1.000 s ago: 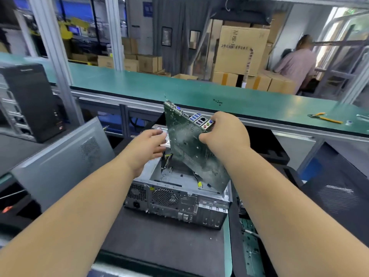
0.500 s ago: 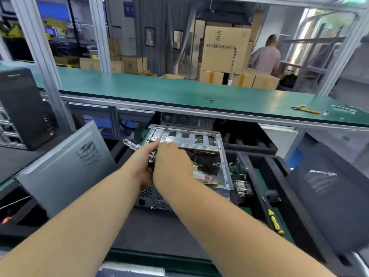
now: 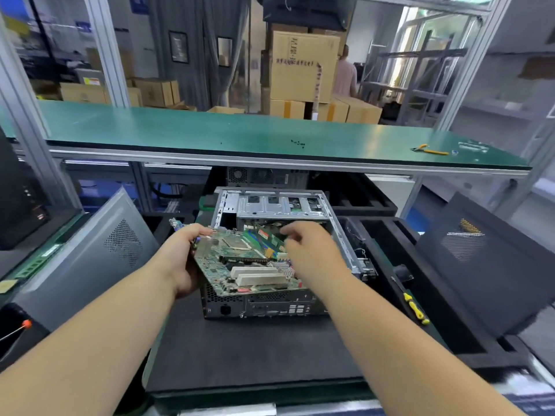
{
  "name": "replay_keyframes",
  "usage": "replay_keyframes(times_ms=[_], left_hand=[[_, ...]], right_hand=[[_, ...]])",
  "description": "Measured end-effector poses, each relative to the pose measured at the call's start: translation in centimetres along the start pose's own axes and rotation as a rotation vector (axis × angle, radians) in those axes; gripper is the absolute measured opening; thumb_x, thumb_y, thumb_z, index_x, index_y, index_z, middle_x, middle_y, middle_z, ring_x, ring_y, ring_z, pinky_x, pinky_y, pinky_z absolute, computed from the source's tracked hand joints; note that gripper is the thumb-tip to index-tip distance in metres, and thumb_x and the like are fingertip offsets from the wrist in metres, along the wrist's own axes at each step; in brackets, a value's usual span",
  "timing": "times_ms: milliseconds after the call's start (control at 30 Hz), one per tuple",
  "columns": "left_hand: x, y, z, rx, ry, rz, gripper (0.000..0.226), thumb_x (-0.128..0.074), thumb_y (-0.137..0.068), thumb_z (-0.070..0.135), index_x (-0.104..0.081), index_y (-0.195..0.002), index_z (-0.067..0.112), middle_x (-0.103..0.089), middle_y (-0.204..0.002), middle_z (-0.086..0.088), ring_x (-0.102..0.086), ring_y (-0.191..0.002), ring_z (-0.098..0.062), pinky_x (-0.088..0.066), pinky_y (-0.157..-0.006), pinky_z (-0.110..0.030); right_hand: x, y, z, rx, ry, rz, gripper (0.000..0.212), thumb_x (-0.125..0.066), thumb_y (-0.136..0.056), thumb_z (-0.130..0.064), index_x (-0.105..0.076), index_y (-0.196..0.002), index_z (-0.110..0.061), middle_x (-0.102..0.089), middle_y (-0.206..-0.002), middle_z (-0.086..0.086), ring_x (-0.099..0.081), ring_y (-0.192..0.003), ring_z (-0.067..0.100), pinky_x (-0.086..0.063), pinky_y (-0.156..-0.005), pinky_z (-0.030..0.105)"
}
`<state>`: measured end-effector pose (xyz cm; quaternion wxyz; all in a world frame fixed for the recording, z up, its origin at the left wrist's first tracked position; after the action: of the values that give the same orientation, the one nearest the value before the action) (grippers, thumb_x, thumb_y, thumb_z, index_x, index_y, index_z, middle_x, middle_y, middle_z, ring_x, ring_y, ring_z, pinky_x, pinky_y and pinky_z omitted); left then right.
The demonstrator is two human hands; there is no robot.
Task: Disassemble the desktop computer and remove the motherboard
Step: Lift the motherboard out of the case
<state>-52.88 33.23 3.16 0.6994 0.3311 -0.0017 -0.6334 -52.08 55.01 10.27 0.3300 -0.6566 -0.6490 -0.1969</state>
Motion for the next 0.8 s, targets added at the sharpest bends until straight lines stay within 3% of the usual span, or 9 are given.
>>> replay_keyframes(times_ms=[67, 200, 400, 533, 667, 733, 800], left_hand=[[0.6, -0.4, 0.7, 0.004, -0.043, -0.012, 0.032, -0.065, -0.068, 0.025, -0.068, -0.094, 0.007, -0.071, -0.100, -0.016, -0.069, -0.081, -0.034, -0.055, -0.080, -0.045], [1.1, -1.3, 1.9, -0.038, -0.101, 0.019, 0.030, -0.068, -0.059, 0.027, -0.072, -0.083, 0.009, -0.071, -0.093, -0.015, -0.068, -0.076, -0.033, -0.056, -0.077, -0.046], [0.5, -2.0, 2.8, -0.106, -0.116, 0.051, 0.020, -0.065, -0.057, 0.027, -0.075, -0.066, 0.012, -0.071, -0.077, -0.015, -0.069, -0.061, -0.031, -0.056, -0.061, -0.038], [0.1, -2.2, 3.2, -0.141, -0.140, 0.128, 0.019, -0.062, -0.073, 0.025, -0.069, -0.082, 0.011, -0.070, -0.075, -0.016, -0.067, -0.057, -0.030, -0.055, -0.056, -0.036], [-0.5, -2.1, 3.2, -0.154, -0.142, 0.170, 0.018, -0.058, -0.079, 0.025, -0.065, -0.087, 0.010, -0.069, -0.069, -0.014, -0.065, -0.051, -0.028, -0.054, -0.052, -0.031], [-0.7, -1.9, 3.1, -0.150, -0.147, 0.182, 0.020, -0.058, -0.078, 0.026, -0.063, -0.089, 0.010, -0.069, -0.072, -0.014, -0.065, -0.054, -0.028, -0.053, -0.057, -0.032], [-0.9, -1.7, 3.1, -0.150, -0.148, 0.203, 0.023, -0.060, -0.077, 0.027, -0.061, -0.092, 0.010, -0.067, -0.078, -0.014, -0.063, -0.061, -0.029, -0.052, -0.065, -0.035]], right_hand=[[0.5, -1.3, 2.9, -0.100, -0.026, 0.005, 0.032, -0.045, -0.088, -0.014, -0.067, -0.106, -0.030, -0.067, -0.086, -0.008, -0.052, -0.052, 0.011, -0.044, -0.053, 0.027], [0.1, -4.5, 5.7, -0.135, 0.028, -0.063, 0.026, -0.048, -0.090, -0.017, -0.067, -0.091, -0.035, -0.068, -0.081, -0.006, -0.044, -0.040, 0.007, -0.041, -0.045, 0.022], [-4.3, -9.2, 3.9, 0.035, 0.182, -0.285, 0.016, -0.058, -0.086, -0.030, -0.073, -0.082, -0.027, -0.069, -0.078, -0.008, -0.064, -0.069, 0.016, -0.055, -0.062, 0.032], [-6.4, -11.0, 3.6, 0.096, 0.381, -0.376, 0.035, -0.066, -0.081, -0.045, -0.065, -0.061, -0.016, -0.061, -0.061, 0.000, -0.064, -0.064, 0.021, -0.057, -0.063, 0.034], [-6.9, -11.8, 3.3, 0.140, 0.437, -0.433, 0.044, -0.070, -0.077, -0.055, -0.073, -0.072, -0.011, -0.069, -0.067, 0.002, -0.068, -0.070, 0.022, -0.058, -0.069, 0.036], [-6.9, -11.9, 3.1, 0.170, 0.440, -0.477, 0.039, -0.073, -0.076, -0.052, -0.075, -0.073, -0.013, -0.072, -0.068, 0.001, -0.068, -0.069, 0.019, -0.057, -0.072, 0.036], [-6.4, -12.1, 3.0, 0.137, 0.297, -0.487, 0.025, -0.073, -0.074, -0.036, -0.072, -0.069, -0.012, -0.069, -0.063, 0.000, -0.064, -0.060, 0.018, -0.057, -0.066, 0.034]])
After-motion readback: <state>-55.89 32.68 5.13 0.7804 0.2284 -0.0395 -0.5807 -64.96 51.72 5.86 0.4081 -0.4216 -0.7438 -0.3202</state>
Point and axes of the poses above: each hand's wrist, its own y-axis away from the middle knuckle, its own x-axis out of the back of the hand, z = x × y, the point moved 7 cm from there along -y, towards the middle knuckle
